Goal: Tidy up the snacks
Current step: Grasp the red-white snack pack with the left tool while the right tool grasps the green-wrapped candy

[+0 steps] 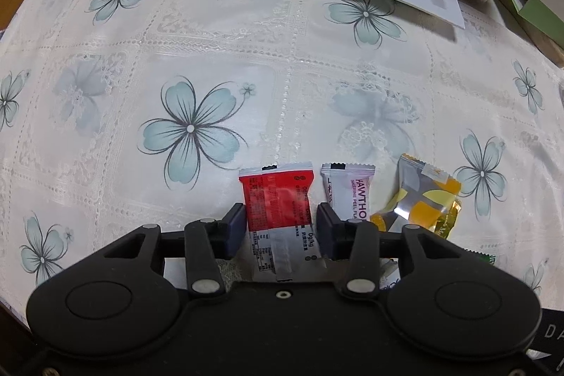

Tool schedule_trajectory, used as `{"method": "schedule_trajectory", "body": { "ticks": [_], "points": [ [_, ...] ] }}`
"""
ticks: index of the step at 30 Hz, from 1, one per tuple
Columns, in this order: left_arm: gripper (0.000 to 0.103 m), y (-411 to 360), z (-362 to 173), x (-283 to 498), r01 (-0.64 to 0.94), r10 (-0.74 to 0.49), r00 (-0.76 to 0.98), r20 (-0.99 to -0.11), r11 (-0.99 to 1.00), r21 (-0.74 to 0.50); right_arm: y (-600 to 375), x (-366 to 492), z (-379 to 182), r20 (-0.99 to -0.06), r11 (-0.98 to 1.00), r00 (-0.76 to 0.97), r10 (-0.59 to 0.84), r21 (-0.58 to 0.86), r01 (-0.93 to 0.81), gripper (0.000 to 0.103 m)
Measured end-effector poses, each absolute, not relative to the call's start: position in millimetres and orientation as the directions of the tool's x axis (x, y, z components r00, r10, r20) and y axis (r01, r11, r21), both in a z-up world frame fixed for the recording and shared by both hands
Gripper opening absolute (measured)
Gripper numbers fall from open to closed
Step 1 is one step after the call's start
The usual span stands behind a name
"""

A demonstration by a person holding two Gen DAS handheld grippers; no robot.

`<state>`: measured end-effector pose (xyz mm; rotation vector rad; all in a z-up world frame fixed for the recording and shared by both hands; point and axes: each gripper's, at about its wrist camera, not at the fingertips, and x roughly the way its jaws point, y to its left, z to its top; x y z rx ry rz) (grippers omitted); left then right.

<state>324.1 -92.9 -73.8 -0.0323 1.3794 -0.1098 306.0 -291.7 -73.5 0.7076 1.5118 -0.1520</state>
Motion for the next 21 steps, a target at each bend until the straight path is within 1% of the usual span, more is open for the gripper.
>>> {"method": "schedule_trajectory", "body": {
  "ticks": [2, 3, 4, 7, 12, 17, 21],
  "points": [
    [0.05, -94, -74, 324, 0.07, -0.09, 0.189, -0.978, 0.994, -0.078, -292, 305, -73, -0.939, 0.795, 0.095, 0.332, 0.332, 0.508, 0.021],
    [0.047, -94, -73, 324, 0.073, -0.085, 0.19, -0.978, 0.995, -0.072, -292, 305, -71, -0.939, 0.797, 0.101, 0.329, 0.334, 0.504, 0.021],
    [0.046, -94, -73, 324, 0.08, -0.084, 0.186, -0.979, 0.994, -0.07, -293, 305, -70, -0.939, 0.799, 0.108, 0.325, 0.334, 0.5, 0.021],
    [0.042, -89, -71, 326, 0.078, -0.111, 0.168, -0.98, 0.992, -0.099, -295, 305, -66, -0.94, 0.803, 0.133, 0.314, 0.338, 0.491, 0.021],
    [0.042, -85, -60, 322, 0.082, -0.129, 0.174, -0.976, 0.99, -0.116, -301, 304, -57, -0.919, 0.783, 0.197, 0.341, 0.393, 0.481, 0.021],
    [0.042, -84, -43, 313, 0.126, -0.137, 0.213, -0.967, 0.986, -0.112, -305, 301, -42, -0.889, 0.771, 0.285, 0.359, 0.454, 0.446, 0.021],
    [0.042, -81, -38, 306, 0.154, -0.153, 0.212, -0.965, 0.98, -0.122, -305, 298, -32, -0.867, 0.773, 0.332, 0.37, 0.486, 0.408, 0.021]
  ]
}}
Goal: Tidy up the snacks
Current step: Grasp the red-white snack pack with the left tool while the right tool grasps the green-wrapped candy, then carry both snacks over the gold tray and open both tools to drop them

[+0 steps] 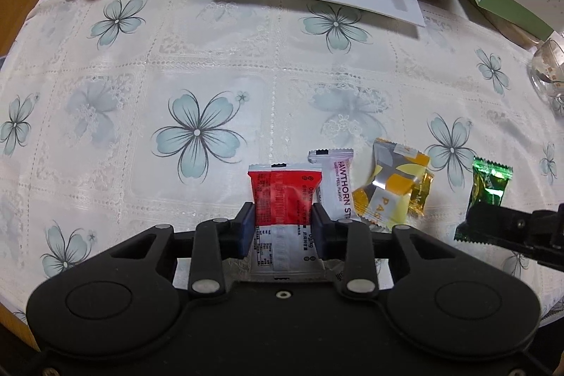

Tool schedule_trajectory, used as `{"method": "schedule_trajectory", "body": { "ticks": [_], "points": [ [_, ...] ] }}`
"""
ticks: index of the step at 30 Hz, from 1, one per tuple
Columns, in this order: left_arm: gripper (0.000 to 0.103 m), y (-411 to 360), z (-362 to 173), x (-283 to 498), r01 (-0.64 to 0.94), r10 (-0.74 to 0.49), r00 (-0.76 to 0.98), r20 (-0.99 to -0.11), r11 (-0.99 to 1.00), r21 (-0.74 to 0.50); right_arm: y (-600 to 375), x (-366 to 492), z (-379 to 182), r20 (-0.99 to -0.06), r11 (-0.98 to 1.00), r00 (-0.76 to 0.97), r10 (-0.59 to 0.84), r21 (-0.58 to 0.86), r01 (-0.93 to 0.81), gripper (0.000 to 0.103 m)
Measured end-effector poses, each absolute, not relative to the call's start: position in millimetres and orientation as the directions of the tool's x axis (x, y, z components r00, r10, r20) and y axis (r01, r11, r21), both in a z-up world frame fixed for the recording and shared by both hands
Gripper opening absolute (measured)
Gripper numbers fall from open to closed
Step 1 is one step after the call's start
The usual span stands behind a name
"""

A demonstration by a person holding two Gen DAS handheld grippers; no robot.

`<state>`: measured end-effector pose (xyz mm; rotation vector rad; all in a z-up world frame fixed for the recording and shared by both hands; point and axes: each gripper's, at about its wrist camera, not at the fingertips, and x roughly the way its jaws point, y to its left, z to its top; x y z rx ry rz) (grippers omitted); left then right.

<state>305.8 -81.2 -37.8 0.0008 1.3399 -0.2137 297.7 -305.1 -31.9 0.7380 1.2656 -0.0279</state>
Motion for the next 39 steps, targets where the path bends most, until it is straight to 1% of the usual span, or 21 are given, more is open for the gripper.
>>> {"method": "schedule_trajectory", "body": {
  "ticks": [5, 8, 17, 21, 27, 34, 39],
  "points": [
    [0.042, -73, -43, 301, 0.152, -0.173, 0.161, -0.972, 0.977, -0.149, -299, 297, -28, -0.863, 0.788, 0.344, 0.37, 0.487, 0.375, 0.021],
    [0.042, -68, -44, 298, 0.151, -0.166, 0.147, -0.975, 0.978, -0.143, -294, 295, -27, -0.868, 0.804, 0.341, 0.36, 0.474, 0.358, 0.021],
    [0.042, -57, -33, 288, 0.187, -0.166, 0.18, -0.97, 0.973, -0.132, -290, 288, -22, -0.874, 0.84, 0.357, 0.33, 0.444, 0.312, 0.021],
    [0.042, -50, -29, 282, 0.194, -0.171, 0.198, -0.965, 0.972, -0.132, -292, 286, -21, -0.878, 0.844, 0.363, 0.314, 0.433, 0.317, 0.021],
    [0.042, -38, -20, 271, 0.184, -0.128, 0.263, -0.956, 0.98, -0.08, -297, 284, -23, -0.89, 0.853, 0.374, 0.263, 0.395, 0.341, 0.021],
    [0.042, -21, -12, 244, 0.216, -0.145, 0.276, -0.95, 0.973, -0.086, -303, 270, -23, -0.895, 0.861, 0.394, 0.206, 0.357, 0.361, 0.021],
    [0.042, -6, -1, 210, 0.238, -0.145, 0.337, -0.93, 0.969, -0.065, -304, 237, -8, -0.857, 0.836, 0.46, 0.233, 0.418, 0.355, 0.021]
  ]
}}
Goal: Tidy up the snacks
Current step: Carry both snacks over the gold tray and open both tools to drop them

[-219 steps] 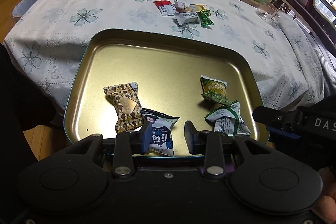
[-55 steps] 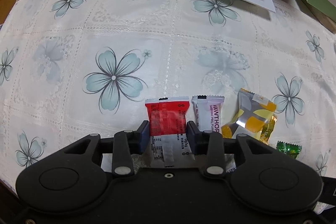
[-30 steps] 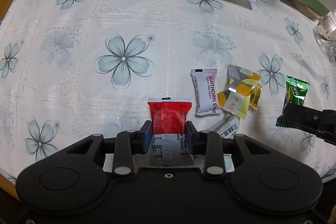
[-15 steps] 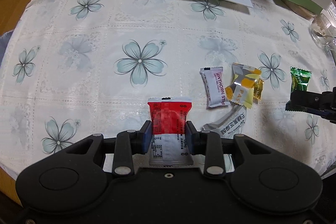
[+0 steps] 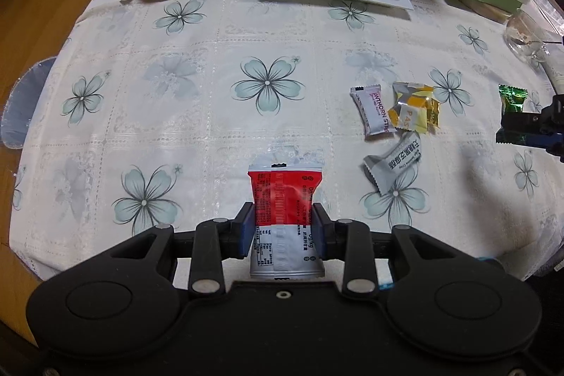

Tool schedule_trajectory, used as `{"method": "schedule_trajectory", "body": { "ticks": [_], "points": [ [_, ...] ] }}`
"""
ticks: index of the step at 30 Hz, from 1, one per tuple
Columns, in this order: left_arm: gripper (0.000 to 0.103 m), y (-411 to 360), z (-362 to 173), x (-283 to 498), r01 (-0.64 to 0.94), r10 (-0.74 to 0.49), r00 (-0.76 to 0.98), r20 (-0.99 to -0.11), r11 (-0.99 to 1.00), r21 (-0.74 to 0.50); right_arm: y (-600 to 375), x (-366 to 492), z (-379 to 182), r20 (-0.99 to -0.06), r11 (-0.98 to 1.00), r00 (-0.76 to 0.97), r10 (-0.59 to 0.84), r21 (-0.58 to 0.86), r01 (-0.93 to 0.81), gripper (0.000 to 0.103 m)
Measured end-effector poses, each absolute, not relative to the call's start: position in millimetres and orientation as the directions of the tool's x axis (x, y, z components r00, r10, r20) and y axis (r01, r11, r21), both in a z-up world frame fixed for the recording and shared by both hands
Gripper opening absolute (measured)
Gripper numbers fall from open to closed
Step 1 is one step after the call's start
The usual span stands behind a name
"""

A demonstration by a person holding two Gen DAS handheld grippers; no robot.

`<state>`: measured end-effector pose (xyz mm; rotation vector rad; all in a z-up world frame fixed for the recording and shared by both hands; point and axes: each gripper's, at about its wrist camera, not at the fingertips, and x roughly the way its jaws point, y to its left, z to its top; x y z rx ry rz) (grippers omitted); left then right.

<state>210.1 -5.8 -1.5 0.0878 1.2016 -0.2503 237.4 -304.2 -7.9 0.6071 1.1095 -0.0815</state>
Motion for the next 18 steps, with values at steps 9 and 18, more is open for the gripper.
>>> {"method": "schedule_trajectory", "body": {
  "ticks": [9, 18],
  "points": [
    [0.042, 22, 13, 142, 0.26, -0.223, 0.421, -0.879, 0.958, -0.118, -270, 134, -1, -0.793, 0.799, 0.53, 0.3, 0.512, 0.314, 0.021],
    [0.042, 43, 3, 107, 0.203, -0.232, 0.386, -0.893, 0.966, -0.163, -226, 61, -15, -0.82, 0.846, 0.497, 0.284, 0.459, 0.273, 0.021]
  ]
}}
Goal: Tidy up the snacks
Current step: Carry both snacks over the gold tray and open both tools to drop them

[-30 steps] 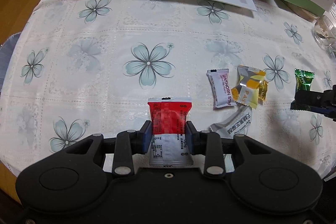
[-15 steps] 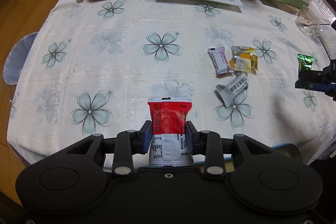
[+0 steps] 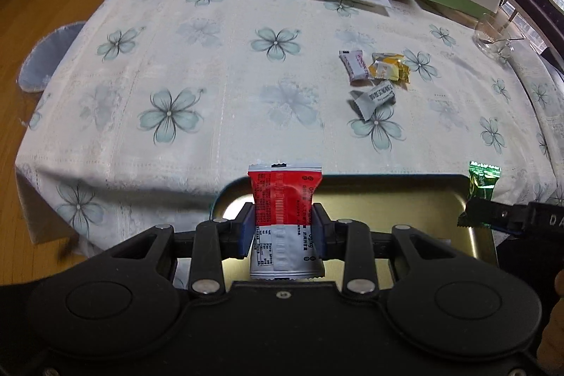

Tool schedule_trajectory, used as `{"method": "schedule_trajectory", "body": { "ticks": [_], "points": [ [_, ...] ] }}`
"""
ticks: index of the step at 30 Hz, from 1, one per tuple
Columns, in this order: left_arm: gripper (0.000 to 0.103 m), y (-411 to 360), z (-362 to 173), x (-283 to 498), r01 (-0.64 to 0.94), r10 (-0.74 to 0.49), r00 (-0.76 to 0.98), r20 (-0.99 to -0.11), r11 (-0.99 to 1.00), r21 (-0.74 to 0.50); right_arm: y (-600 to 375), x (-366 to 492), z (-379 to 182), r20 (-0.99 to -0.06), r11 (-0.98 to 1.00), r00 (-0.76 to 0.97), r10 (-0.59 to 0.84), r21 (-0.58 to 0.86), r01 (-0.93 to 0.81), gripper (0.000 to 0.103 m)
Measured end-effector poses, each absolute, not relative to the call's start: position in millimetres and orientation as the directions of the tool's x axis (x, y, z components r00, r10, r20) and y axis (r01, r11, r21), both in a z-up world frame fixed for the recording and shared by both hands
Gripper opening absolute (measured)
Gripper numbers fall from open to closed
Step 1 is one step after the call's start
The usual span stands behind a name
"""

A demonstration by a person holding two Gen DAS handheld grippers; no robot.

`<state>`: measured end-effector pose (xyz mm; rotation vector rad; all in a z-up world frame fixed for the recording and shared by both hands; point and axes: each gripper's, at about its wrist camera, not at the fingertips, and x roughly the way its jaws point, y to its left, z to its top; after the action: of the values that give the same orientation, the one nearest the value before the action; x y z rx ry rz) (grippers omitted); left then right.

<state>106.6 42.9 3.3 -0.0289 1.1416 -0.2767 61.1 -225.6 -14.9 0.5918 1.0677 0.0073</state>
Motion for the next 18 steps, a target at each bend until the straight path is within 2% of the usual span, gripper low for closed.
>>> {"method": "schedule_trajectory", "body": {
  "ticks": [3, 8, 12, 18],
  "points": [
    [0.042, 50, -2, 108, 0.181, -0.252, 0.349, -0.903, 0.963, -0.199, -218, 48, -20, -0.838, 0.849, 0.466, 0.284, 0.446, 0.282, 0.021],
    [0.042, 53, -11, 116, 0.13, -0.218, 0.322, -0.921, 0.974, -0.184, -205, 35, -21, -0.854, 0.859, 0.443, 0.274, 0.424, 0.286, 0.021],
    [0.042, 56, -19, 123, 0.107, -0.252, 0.256, -0.933, 0.967, -0.231, -195, 36, -20, -0.856, 0.845, 0.418, 0.305, 0.446, 0.297, 0.021],
    [0.043, 63, -13, 127, 0.07, -0.263, 0.265, -0.928, 0.965, -0.253, -182, 43, -13, -0.854, 0.841, 0.408, 0.322, 0.456, 0.29, 0.021]
  ]
}}
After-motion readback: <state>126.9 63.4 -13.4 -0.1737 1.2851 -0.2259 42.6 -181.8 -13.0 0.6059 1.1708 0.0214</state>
